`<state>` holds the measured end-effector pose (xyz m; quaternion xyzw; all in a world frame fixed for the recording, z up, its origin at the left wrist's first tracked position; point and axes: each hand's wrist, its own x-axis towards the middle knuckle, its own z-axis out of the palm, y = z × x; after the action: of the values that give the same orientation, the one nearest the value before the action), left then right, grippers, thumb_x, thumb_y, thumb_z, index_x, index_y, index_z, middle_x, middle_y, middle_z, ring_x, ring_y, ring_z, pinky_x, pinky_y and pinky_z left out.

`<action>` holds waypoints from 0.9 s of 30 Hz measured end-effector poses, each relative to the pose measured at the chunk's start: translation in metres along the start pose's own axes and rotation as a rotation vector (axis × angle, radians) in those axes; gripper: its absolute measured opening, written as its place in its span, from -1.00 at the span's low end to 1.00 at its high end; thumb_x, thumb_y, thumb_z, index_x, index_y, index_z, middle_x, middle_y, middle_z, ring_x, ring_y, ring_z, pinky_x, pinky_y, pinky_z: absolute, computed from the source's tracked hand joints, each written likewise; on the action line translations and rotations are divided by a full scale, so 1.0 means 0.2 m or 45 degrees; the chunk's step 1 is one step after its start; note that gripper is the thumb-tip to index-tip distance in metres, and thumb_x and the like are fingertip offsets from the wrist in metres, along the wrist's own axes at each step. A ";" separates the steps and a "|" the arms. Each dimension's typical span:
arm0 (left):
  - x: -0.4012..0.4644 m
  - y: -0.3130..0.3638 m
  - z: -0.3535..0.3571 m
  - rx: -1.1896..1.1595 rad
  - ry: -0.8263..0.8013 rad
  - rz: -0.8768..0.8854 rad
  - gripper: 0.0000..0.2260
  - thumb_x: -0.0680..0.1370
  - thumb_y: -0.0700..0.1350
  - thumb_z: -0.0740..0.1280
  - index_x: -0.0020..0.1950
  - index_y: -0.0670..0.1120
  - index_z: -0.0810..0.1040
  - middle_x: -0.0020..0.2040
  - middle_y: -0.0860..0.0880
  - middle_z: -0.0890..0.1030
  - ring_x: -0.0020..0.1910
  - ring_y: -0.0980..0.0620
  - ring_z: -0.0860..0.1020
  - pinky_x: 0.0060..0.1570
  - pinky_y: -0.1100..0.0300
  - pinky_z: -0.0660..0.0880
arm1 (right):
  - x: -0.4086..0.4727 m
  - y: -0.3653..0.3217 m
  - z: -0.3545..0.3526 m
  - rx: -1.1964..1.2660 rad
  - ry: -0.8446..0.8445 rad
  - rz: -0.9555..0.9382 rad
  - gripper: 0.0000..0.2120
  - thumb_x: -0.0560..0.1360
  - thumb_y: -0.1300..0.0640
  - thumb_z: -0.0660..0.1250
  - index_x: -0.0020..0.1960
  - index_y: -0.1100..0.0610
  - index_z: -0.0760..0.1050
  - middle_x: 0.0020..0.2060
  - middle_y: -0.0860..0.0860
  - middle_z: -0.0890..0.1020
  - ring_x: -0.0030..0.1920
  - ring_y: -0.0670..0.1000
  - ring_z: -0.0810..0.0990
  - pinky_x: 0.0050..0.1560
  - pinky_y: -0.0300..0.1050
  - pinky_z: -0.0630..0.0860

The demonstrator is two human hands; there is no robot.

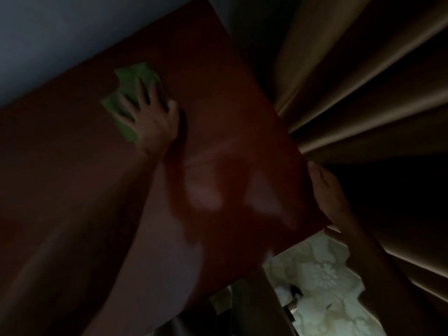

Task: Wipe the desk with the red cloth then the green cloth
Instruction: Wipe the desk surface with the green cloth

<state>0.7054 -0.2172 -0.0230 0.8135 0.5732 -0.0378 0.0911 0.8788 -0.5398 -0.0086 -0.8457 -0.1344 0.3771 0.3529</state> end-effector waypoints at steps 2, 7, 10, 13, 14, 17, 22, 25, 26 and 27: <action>-0.18 0.20 0.09 0.037 0.025 0.195 -0.44 0.56 0.19 0.04 0.54 0.05 0.27 0.57 -0.09 0.22 0.53 -0.36 0.09 0.42 -0.43 -0.10 | -0.01 0.06 -0.03 0.073 0.018 0.139 -0.65 0.63 -0.16 0.08 0.15 0.00 0.53 0.16 -0.03 0.58 0.20 -0.04 0.52 0.33 -0.06 0.36; -1.00 0.59 0.29 0.063 -0.159 1.208 -0.53 0.57 0.20 0.11 0.47 0.14 0.39 0.47 -0.04 0.40 0.48 -0.37 0.21 0.40 -0.44 -0.08 | 0.02 0.17 -0.12 0.262 -0.008 0.405 -0.37 0.39 -0.52 0.12 0.24 -0.16 0.53 0.22 -0.08 0.58 0.27 0.02 0.52 0.37 0.11 0.36; -1.37 0.62 0.34 0.248 -0.298 1.640 -0.48 0.55 0.20 0.22 0.51 0.16 0.31 0.59 0.00 0.17 0.55 -0.31 0.03 0.43 -0.41 -0.15 | -0.01 0.22 -0.18 0.344 -0.028 0.437 -0.22 0.19 -0.62 0.16 0.18 -0.16 0.57 0.16 -0.05 0.63 0.21 0.02 0.58 0.27 0.08 0.45; -1.38 0.56 0.35 0.225 -0.263 1.740 -0.42 0.48 0.15 0.31 0.50 0.14 0.32 0.60 0.01 0.10 0.56 -0.27 0.01 0.46 -0.36 -0.08 | -0.07 0.19 -0.17 0.246 -0.003 0.412 -0.41 0.41 -0.50 0.08 0.13 -0.14 0.58 0.12 -0.04 0.63 0.17 0.03 0.58 0.26 0.03 0.44; -1.32 0.53 0.34 0.148 -0.243 1.711 -0.42 0.50 0.18 0.28 0.51 0.15 0.29 0.59 0.01 0.16 0.55 -0.27 0.05 0.46 -0.33 -0.05 | -0.08 0.20 -0.16 0.208 0.015 0.420 -0.40 0.44 -0.48 0.05 0.19 -0.11 0.55 0.16 -0.02 0.61 0.19 0.06 0.56 0.29 0.05 0.42; -0.98 0.40 0.29 0.005 -0.090 1.400 -0.51 0.53 0.21 0.19 0.44 0.12 0.42 0.47 -0.05 0.41 0.47 -0.33 0.23 0.45 -0.32 0.05 | -0.11 0.20 -0.12 0.144 0.019 0.449 -0.32 0.43 -0.49 0.04 0.35 -0.11 0.45 0.32 0.01 0.51 0.29 0.10 0.48 0.37 0.13 0.35; -0.44 0.20 0.18 0.059 0.107 0.445 -0.47 0.59 0.21 0.09 0.54 0.09 0.26 0.55 -0.07 0.28 0.51 -0.38 0.14 0.44 -0.37 -0.01 | -0.16 0.12 -0.06 -0.125 -0.006 0.184 -0.53 0.62 -0.22 -0.03 0.37 -0.06 0.40 0.22 0.00 0.54 0.24 0.06 0.49 0.27 -0.03 0.35; -0.65 0.34 0.23 0.009 0.100 0.396 -0.45 0.57 0.20 0.13 0.55 0.09 0.25 0.55 -0.09 0.26 0.51 -0.40 0.10 0.42 -0.42 -0.02 | -0.15 0.13 -0.04 -0.211 0.016 0.129 -0.51 0.60 -0.29 -0.07 0.38 -0.12 0.37 0.29 0.04 0.53 0.29 0.13 0.49 0.34 0.15 0.37; -0.81 0.42 0.26 -0.016 0.067 0.492 -0.45 0.55 0.20 0.13 0.54 0.09 0.26 0.55 -0.10 0.27 0.52 -0.40 0.07 0.42 -0.42 -0.05 | -0.14 0.14 -0.04 -0.167 0.027 0.154 -0.49 0.59 -0.30 -0.07 0.37 -0.11 0.39 0.30 0.05 0.52 0.31 0.13 0.48 0.36 0.14 0.36; -0.99 0.51 0.29 -0.032 0.009 0.623 -0.44 0.54 0.20 0.12 0.54 0.10 0.26 0.56 -0.09 0.25 0.53 -0.39 0.00 0.42 -0.43 -0.10 | -0.13 0.15 -0.04 -0.132 0.046 0.172 -0.47 0.59 -0.31 -0.06 0.37 -0.08 0.41 0.31 0.06 0.52 0.32 0.13 0.47 0.37 0.13 0.35</action>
<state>0.7352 -0.4452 -0.0364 0.9270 0.3598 -0.0046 0.1057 0.8657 -0.5784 -0.0126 -0.8766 -0.0899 0.3773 0.2847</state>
